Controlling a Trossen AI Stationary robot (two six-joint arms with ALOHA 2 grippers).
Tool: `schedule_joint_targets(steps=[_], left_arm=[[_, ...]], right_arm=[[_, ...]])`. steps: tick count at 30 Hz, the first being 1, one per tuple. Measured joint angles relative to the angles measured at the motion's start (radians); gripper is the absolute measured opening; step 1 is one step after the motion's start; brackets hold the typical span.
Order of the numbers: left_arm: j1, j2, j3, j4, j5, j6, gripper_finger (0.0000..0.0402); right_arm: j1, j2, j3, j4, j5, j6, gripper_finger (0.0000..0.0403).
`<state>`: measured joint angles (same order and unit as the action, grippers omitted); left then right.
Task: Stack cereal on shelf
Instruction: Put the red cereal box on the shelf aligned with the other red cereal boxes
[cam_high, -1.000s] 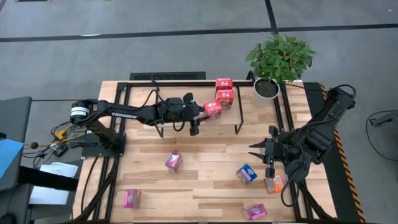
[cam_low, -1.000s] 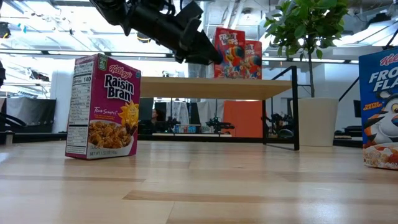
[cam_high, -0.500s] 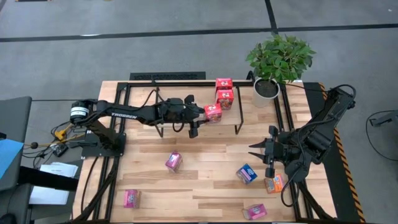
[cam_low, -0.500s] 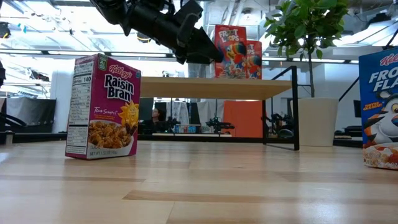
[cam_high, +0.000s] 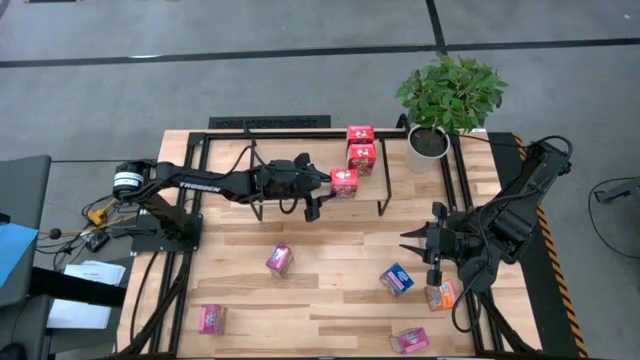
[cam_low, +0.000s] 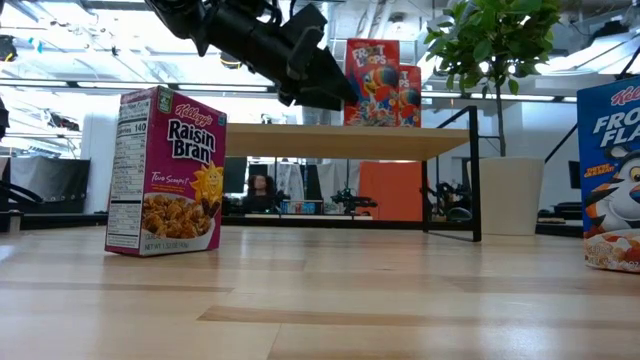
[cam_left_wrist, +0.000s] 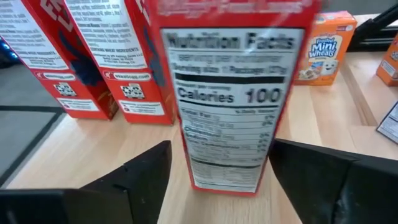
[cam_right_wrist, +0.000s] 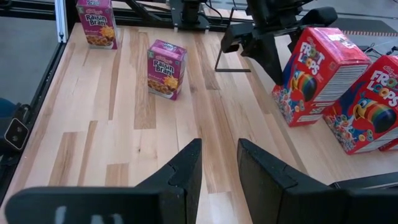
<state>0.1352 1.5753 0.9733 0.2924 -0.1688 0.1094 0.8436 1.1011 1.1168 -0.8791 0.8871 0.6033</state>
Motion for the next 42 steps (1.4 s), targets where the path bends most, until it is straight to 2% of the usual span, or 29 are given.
schedule_joint_targets(steps=[5, 10, 18, 22, 28, 30, 34, 39, 42], left_arm=[[0.0, -0.017, 0.0, -0.027, -0.005, 0.004, 0.0264], [-0.002, -0.074, -0.001, -0.154, -0.081, 0.02, 0.0264], [-0.002, -0.184, -0.001, -0.316, -0.043, 0.039, 0.025], [-0.001, -0.193, -0.001, -0.292, 0.021, 0.043, 0.0198], [0.008, -0.128, 0.0, -0.22, -0.027, 0.063, 0.0046], [0.016, -0.104, 0.0, -0.192, -0.011, 0.061, 0.0013], [0.022, -0.08, 0.0, -0.181, -0.05, 0.054, 0.0019], [0.023, -0.084, 0.0, -0.164, -0.064, 0.044, 0.0014], [0.022, -0.085, 0.0, -0.163, -0.062, 0.025, 0.0003]], right_arm=[[0.0, 0.0, 0.0, 0.0, -0.007, 0.0, 0.0127], [0.0, 0.0, 0.0, -0.002, -0.019, 0.0, 0.0127], [0.0, 0.0, 0.0, -0.003, -0.019, 0.0, 0.0127], [-0.002, 0.0, 0.0, 0.001, -0.012, 0.0, 0.0127], [-0.004, 0.0, 0.0, 0.008, 0.03, -0.001, 0.0127], [-0.012, 0.0, 0.0, 0.028, 0.047, -0.001, 0.0127], [-0.07, 0.016, 0.0, 0.082, 0.058, -0.001, 0.0126], [-0.198, 0.109, 0.0, 0.092, 0.059, -0.027, 0.0107], [-0.277, 0.185, 0.0, 0.12, 0.034, -0.101, 0.0092]])
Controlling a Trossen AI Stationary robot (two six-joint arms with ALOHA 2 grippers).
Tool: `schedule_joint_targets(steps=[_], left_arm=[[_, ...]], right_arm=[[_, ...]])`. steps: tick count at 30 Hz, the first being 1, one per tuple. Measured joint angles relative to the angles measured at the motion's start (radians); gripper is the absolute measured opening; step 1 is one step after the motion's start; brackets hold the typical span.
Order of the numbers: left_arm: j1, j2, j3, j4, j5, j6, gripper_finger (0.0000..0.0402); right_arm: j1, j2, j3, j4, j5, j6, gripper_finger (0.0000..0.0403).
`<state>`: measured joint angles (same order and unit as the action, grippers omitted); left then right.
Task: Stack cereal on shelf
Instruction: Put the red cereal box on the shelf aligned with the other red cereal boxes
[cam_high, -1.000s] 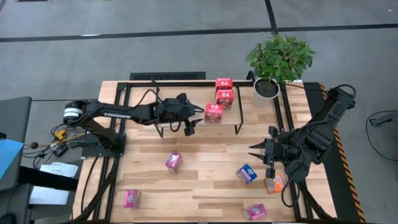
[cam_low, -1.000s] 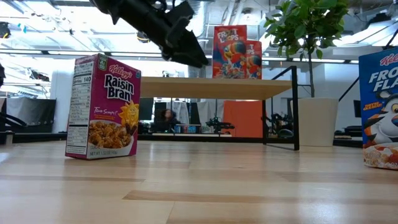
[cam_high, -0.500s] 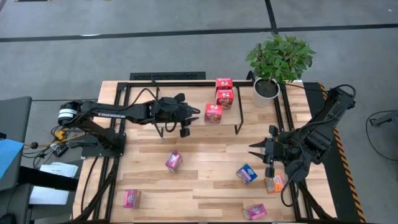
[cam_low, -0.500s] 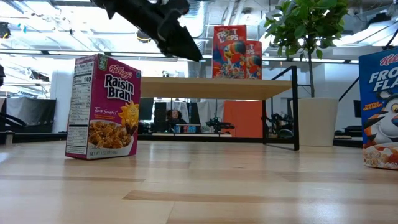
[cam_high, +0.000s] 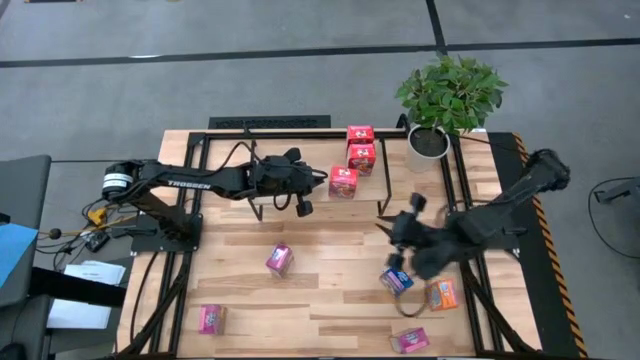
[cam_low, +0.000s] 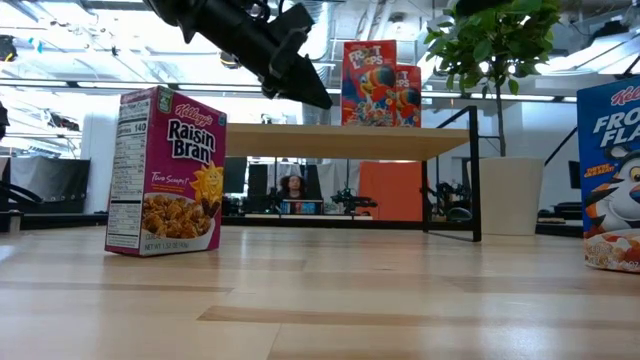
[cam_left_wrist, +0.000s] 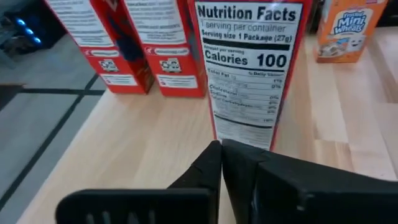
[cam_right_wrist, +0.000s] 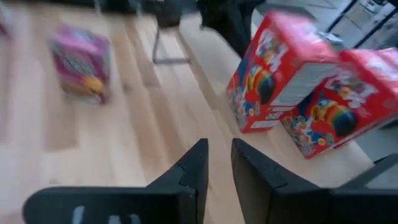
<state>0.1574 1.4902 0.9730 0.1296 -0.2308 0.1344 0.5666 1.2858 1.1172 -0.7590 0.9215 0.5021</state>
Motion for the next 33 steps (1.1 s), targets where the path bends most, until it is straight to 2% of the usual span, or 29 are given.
schedule_joint_targets(steps=[5, 8, 12, 14, 17, 20, 25, 33], left_arm=[[0.0, 0.001, 0.0, -0.006, -0.001, -0.012, 0.0004], [0.0, 0.002, 0.0, -0.007, -0.001, -0.012, 0.0002], [0.0, 0.002, 0.0, -0.007, 0.036, -0.014, 0.0001], [0.0, 0.002, 0.0, -0.007, 0.051, -0.015, 0.0001], [0.0, 0.002, 0.0, -0.007, 0.051, -0.015, 0.0001], [0.0, 0.002, 0.0, -0.01, 0.051, -0.016, 0.0001], [0.0, 0.002, 0.0, -0.007, 0.051, -0.016, 0.0], [0.0, 0.002, 0.0, 0.003, 0.052, -0.024, 0.0]], right_arm=[[-0.095, 0.078, 0.0, 0.093, -0.046, -0.157, 0.0053], [-0.139, 0.087, 0.0, 0.182, -0.132, -0.272, 0.0014], [-0.225, 0.063, -0.004, 0.236, -0.242, -0.346, 0.0018], [-0.264, 0.021, -0.058, 0.289, -0.289, -0.364, 0.0016], [-0.31, -0.051, -0.173, 0.513, -0.391, -0.395, 0.0007], [-0.322, -0.107, -0.263, 0.625, -0.39, -0.388, 0.0012], [-0.342, -0.141, -0.341, 0.695, -0.374, -0.376, 0.0006], [-0.421, -0.072, -0.354, 0.739, -0.446, -0.393, 0.0013]])
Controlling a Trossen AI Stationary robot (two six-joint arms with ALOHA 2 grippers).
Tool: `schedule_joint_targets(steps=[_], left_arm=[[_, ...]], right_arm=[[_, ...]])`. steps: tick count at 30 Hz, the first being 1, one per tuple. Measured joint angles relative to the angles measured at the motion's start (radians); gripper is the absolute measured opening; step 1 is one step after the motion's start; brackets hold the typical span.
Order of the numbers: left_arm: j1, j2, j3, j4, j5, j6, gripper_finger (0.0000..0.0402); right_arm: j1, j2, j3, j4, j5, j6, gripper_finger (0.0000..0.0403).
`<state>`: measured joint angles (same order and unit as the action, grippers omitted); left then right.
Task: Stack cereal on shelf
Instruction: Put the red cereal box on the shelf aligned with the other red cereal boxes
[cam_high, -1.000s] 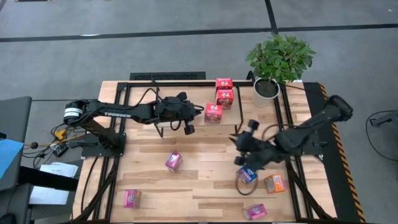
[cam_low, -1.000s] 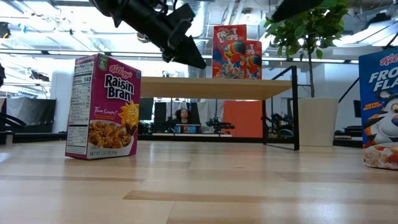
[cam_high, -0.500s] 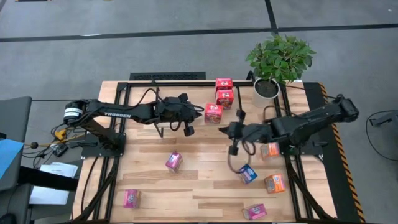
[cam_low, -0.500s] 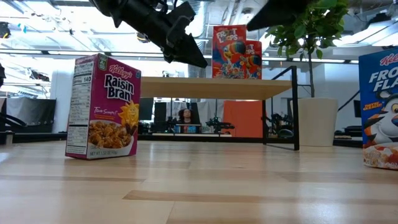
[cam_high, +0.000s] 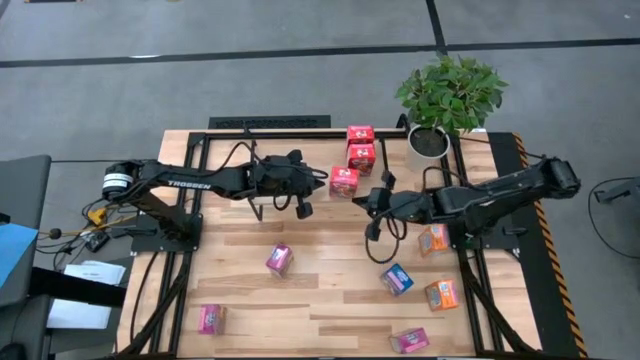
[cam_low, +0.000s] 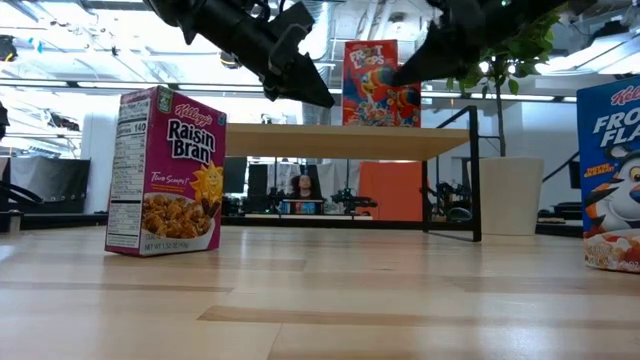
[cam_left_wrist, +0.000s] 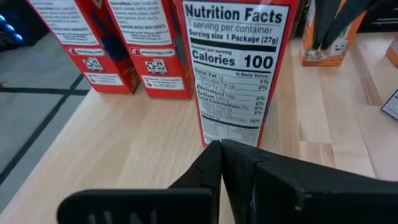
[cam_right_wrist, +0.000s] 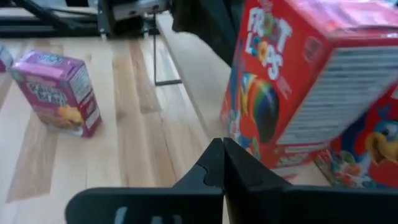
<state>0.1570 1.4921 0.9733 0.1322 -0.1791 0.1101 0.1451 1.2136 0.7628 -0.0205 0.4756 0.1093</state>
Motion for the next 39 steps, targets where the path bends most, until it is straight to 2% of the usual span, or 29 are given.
schedule_joint_targets(steps=[5, 11, 18, 39], left_arm=[[0.0, 0.0, 0.0, -0.002, 0.0, -0.007, 0.0], [0.0, 0.0, 0.0, 0.027, 0.001, -0.031, 0.0], [0.0, 0.0, 0.0, 0.054, 0.022, -0.045, 0.0], [0.0, 0.0, 0.0, 0.121, 0.023, -0.056, 0.0]], right_arm=[[-0.021, 0.02, 0.0, 0.011, -0.007, -0.011, 0.0007], [-0.024, 0.015, 0.001, 0.01, 0.001, -0.013, 0.002], [-0.034, 0.016, 0.001, 0.008, 0.006, -0.013, 0.0009], [-0.039, 0.016, 0.001, 0.004, 0.07, -0.013, 0.0022]])
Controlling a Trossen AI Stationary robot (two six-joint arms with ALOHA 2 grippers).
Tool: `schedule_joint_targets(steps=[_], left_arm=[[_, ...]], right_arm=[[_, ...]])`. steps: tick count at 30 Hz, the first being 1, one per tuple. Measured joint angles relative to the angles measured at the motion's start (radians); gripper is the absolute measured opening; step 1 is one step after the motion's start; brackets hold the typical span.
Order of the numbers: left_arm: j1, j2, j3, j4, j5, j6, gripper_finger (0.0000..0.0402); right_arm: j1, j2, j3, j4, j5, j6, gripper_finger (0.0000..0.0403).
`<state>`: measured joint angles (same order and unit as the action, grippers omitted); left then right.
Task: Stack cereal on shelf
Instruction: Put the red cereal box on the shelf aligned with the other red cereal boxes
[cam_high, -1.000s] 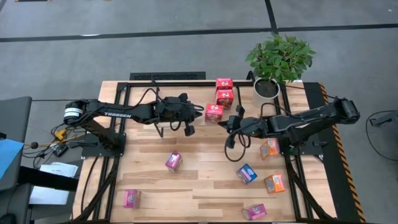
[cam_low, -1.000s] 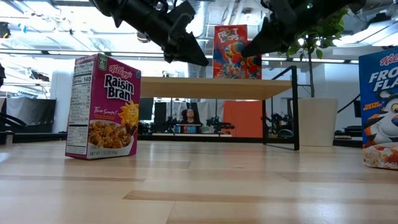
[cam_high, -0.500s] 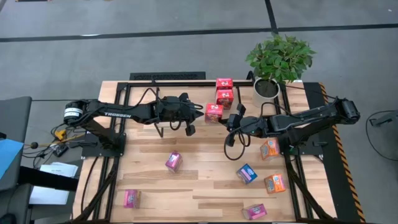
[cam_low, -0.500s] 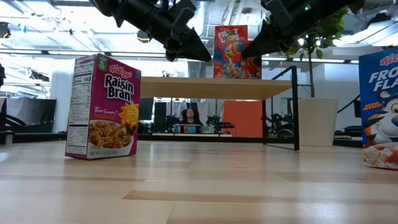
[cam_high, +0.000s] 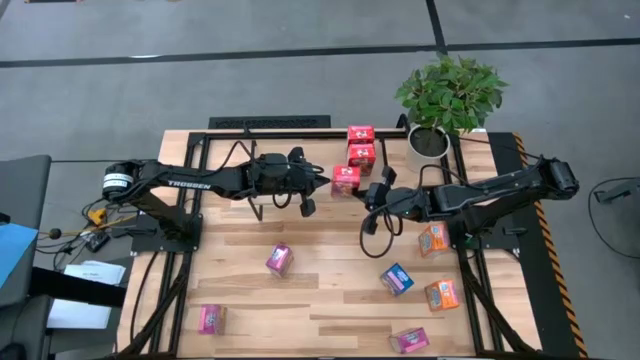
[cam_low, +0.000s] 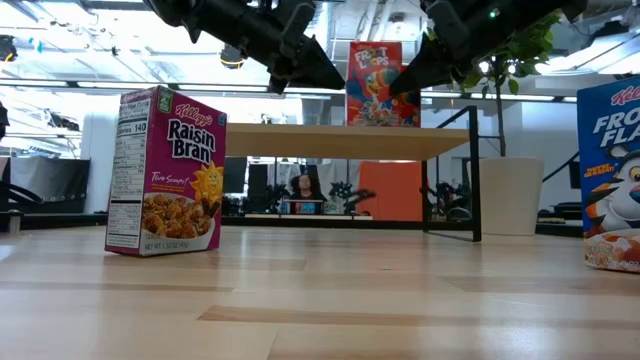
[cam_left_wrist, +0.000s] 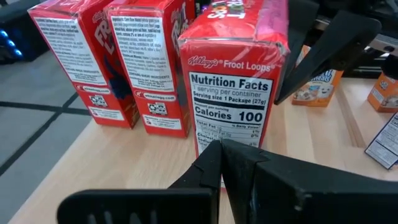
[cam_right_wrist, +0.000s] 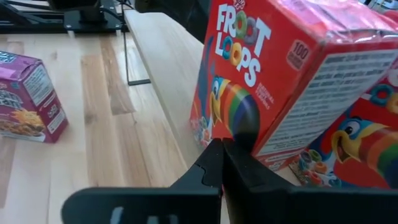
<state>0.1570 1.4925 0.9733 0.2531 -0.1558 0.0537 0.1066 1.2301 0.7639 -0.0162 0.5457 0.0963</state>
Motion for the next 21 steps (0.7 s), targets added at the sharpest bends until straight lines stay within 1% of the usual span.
schedule_joint_targets(steps=[6, 11, 15, 21], left_arm=[[0.0, 0.002, 0.0, 0.008, 0.0, -0.02, 0.0], [-0.005, 0.068, 0.0, 0.094, 0.031, -0.045, 0.0], [-0.013, 0.106, 0.0, 0.082, 0.029, -0.053, 0.0], [-0.022, 0.11, 0.0, 0.075, 0.012, -0.044, 0.0]], right_arm=[[0.0, 0.0, 0.0, 0.0, 0.006, -0.003, 0.0014], [0.0, 0.0, 0.001, -0.003, 0.014, 0.0, 0.0023], [0.002, -0.001, 0.002, -0.017, 0.032, 0.001, 0.0023], [0.003, -0.002, 0.002, -0.056, 0.034, 0.002, 0.0015]])
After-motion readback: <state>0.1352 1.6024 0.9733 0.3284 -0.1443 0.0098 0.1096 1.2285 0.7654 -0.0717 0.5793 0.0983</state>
